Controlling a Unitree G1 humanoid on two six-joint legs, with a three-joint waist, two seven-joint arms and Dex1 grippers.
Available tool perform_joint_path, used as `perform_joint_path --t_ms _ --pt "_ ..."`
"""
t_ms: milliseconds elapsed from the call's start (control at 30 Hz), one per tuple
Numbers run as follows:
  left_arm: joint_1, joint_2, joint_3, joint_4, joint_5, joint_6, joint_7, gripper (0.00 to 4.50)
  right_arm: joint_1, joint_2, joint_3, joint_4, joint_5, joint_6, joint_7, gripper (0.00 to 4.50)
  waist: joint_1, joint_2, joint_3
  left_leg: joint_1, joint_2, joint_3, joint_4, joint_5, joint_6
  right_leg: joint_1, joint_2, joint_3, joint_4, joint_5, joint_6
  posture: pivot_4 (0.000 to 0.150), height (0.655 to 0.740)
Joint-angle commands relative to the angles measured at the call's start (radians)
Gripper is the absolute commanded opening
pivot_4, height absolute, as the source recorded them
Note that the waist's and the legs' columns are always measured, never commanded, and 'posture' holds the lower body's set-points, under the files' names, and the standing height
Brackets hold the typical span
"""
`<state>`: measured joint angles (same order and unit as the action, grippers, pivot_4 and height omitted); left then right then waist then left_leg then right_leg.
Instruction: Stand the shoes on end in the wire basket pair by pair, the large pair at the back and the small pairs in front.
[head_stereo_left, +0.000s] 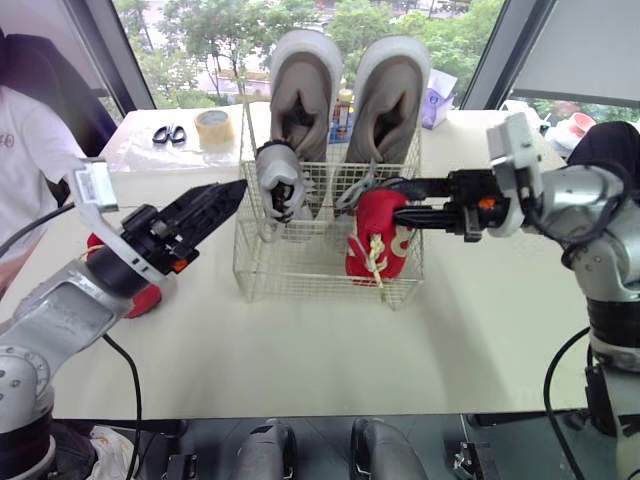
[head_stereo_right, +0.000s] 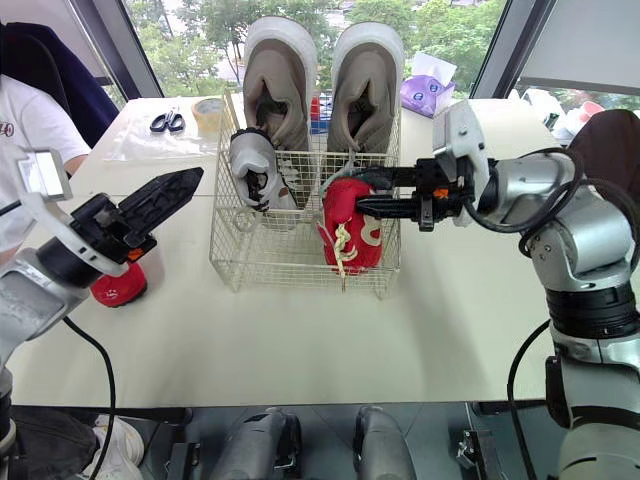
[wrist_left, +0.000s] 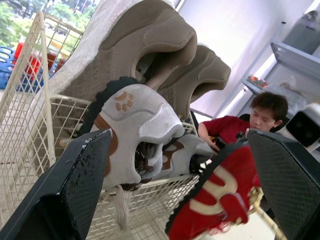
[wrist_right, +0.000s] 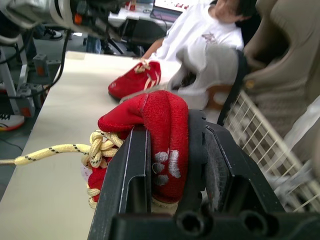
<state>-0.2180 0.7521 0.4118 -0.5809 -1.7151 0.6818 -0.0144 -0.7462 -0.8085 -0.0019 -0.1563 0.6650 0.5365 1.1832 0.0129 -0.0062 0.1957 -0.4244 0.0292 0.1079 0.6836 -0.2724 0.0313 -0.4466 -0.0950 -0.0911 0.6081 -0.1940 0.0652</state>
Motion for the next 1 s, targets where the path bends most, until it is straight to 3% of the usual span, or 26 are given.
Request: perform_joint_path --t_ms 33,167,200,433,633,767,867,1000 --pt "-0.005 0.003 0.019 -0.003 -0.003 -0.027 0.011 4.5 0.004 0.0 -0.006 -0.01 -0.016 -0.028 0.03 2.27 0.0 0.0 0.0 0.0 0.0 0.0 0.0 0.0 0.0 0.0 0.0 0.0 0.0 0.0 0.0 0.15 0.74" --pt "0.014 0.022 0.045 0.007 0.006 -0.02 0.001 4.5 -0.009 -0.024 -0.002 -0.023 -0.045 -0.03 0.045 4.26 -0.001 0.0 0.0 0.0 0.0 0.0 0.0 0.0 0.0 0.0 0.0 0.0 0.0 0.0 0.0 0.15 0.74" --pt "0.019 0.031 0.057 0.014 0.003 -0.017 -0.004 4.5 -0.015 -0.033 -0.003 -0.036 -0.038 -0.015 0.054 4.49 0.0 0.0 0.0 0.0 0.0 0.0 0.0 0.0 0.0 0.0 0.0 0.0 0.0 0.0 0.0 0.15 0.74" --pt "0.009 0.087 0.148 0.107 0.043 -0.043 0.021 4.5 -0.142 -0.069 -0.106 -0.061 0.145 0.176 0.043 4.49 -0.001 0.0 0.0 0.0 0.0 0.0 0.0 0.0 0.0 0.0 0.0 0.0 0.0 0.0 0.0 0.15 0.74" --pt "-0.147 0.128 0.142 0.271 0.357 -0.105 0.291 4.5 -0.304 -0.054 -0.167 -0.001 0.286 0.312 0.009 4.49 0.0 -0.002 -0.001 0.0 0.0 -0.001 0.0 0.0 0.0 0.0 0.0 0.0 0.0 0.0 -0.001 0.15 0.74" --pt "-0.153 0.294 0.082 0.445 0.469 0.172 0.529 4.5 -0.336 -0.075 -0.093 -0.036 0.303 0.364 0.099 4.49 -0.007 -0.003 -0.001 0.0 0.0 0.001 -0.001 -0.001 0.0 -0.001 -0.001 0.0 0.001 0.0 0.0 0.15 0.74" --pt "-0.146 0.377 0.139 0.547 0.404 0.386 0.631 4.5 -0.35 -0.132 -0.032 -0.059 0.308 0.403 0.233 4.49 -0.009 -0.004 0.0 -0.002 0.0 0.002 -0.001 -0.001 0.0 -0.007 -0.001 0.001 0.004 0.002 0.003 0.15 0.74" --pt "-0.208 0.391 0.164 0.62 0.341 0.53 0.671 4.5 -0.331 -0.184 0.025 -0.069 0.262 0.375 0.357 4.49 0.001 -0.006 0.0 -0.006 0.0 0.002 -0.001 0.0 -0.001 -0.011 -0.002 0.001 0.006 0.002 0.003 0.15 0.74"
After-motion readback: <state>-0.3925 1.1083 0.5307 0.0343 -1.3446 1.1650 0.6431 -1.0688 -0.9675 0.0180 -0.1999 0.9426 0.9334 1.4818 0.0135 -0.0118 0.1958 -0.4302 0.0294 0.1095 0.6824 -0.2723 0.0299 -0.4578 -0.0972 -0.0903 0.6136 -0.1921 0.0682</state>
